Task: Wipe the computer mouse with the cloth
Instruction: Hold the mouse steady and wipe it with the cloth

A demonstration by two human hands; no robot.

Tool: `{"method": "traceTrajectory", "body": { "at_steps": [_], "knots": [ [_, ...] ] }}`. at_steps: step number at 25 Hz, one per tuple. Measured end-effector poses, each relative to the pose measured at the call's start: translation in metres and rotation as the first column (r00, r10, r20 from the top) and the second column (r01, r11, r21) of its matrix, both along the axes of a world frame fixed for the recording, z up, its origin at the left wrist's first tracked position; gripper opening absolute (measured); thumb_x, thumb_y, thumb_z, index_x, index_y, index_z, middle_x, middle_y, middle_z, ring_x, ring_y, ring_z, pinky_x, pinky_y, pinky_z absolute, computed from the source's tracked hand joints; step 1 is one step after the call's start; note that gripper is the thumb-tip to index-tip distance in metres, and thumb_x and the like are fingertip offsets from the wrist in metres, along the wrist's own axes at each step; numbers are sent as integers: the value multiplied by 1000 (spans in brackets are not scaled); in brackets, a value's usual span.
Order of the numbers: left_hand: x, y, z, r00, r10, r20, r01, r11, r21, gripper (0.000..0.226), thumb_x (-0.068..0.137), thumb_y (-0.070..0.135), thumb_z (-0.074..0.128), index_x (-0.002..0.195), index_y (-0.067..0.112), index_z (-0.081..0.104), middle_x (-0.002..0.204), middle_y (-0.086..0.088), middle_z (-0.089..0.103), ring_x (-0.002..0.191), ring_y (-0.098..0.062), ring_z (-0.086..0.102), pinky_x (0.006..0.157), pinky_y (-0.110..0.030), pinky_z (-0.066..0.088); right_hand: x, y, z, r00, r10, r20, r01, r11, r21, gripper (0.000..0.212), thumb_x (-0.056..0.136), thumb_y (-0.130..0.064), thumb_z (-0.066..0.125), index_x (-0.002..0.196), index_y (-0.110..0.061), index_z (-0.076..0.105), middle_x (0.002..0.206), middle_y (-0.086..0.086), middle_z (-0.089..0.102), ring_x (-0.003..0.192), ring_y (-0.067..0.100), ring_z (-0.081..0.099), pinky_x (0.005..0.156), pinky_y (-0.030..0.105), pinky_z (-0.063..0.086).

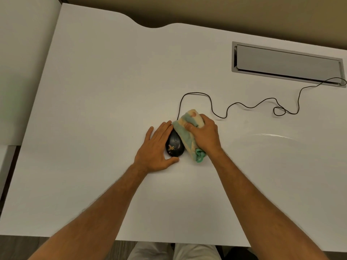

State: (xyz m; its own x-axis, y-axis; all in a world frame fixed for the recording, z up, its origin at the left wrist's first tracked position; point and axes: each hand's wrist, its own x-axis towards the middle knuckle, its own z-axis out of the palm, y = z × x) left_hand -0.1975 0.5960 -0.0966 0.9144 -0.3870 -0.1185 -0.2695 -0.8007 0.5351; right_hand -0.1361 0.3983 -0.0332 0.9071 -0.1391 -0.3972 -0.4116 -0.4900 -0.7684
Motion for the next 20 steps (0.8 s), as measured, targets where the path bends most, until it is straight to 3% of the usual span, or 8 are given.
{"method": "traceTrajectory", "body": {
  "at_steps": [6, 10, 12, 14, 16, 18, 20],
  "knots": [
    [-1, 0, -1, 999, 4, 40, -3, 1000, -16, 113, 80, 75, 60, 161, 11, 15, 169, -5, 17, 156, -17, 10, 125, -54, 9, -43, -13, 2, 950, 307, 57, -291, 937, -191, 34, 77, -51, 66, 107, -38, 60, 91, -9, 70, 79, 14, 64, 67, 34, 54],
    [-2, -1, 0, 998, 17, 60, -14, 999, -52, 109, 81, 71, 64, 159, 9, 21, 168, -7, 21, 156, -19, 14, 124, -54, 10, -71, -31, -2, 830, 557, -26, -535, 781, -321, 47, 83, -55, 68, 122, -29, 63, 108, -2, 71, 92, 19, 64, 78, 36, 52],
    [-2, -1, 0, 999, 9, 52, -8, 1000, -21, 111, 80, 73, 63, 160, 10, 18, 169, -6, 19, 156, -19, 12, 125, -54, 9, -70, -43, 2, 895, 445, -5, -434, 870, -233, 41, 80, -47, 75, 117, -32, 66, 104, -5, 73, 90, 13, 66, 76, 31, 53],
    [-1, -1, 0, 999, 1, 34, -1, 1000, 7, 113, 79, 74, 61, 161, 13, 14, 169, -5, 16, 157, -18, 10, 125, -53, 9, -53, -46, 9, 982, 174, 74, -166, 980, -106, 35, 73, -49, 76, 105, -37, 66, 89, -13, 71, 80, 0, 64, 65, 15, 49],
    [0, 0, 0, 1000, 0, 26, 0, 1000, 17, 114, 78, 75, 60, 161, 15, 12, 170, -4, 14, 157, -18, 9, 125, -54, 9, -26, -34, 13, 991, 2, 136, 8, 997, -78, 32, 72, -53, 74, 97, -37, 64, 82, -16, 68, 76, -2, 62, 58, 9, 45],
    [-1, -1, -1, 1000, 0, 20, 0, 1000, 19, 114, 78, 76, 60, 162, 15, 10, 170, -3, 13, 157, -16, 8, 125, -53, 8, -2, -17, 13, 990, 10, 138, 8, 992, -129, 29, 75, -52, 73, 94, -33, 63, 81, -12, 67, 73, 4, 62, 60, 20, 47],
    [-1, -1, -2, 1000, 9, 19, -9, 1000, 11, 115, 78, 76, 60, 162, 16, 8, 170, -3, 12, 157, -15, 7, 126, -52, 7, 9, -1, 9, 986, 131, 104, -106, 969, -223, 31, 79, -50, 71, 101, -30, 63, 86, -8, 67, 75, 14, 62, 63, 30, 48]
  ]
}}
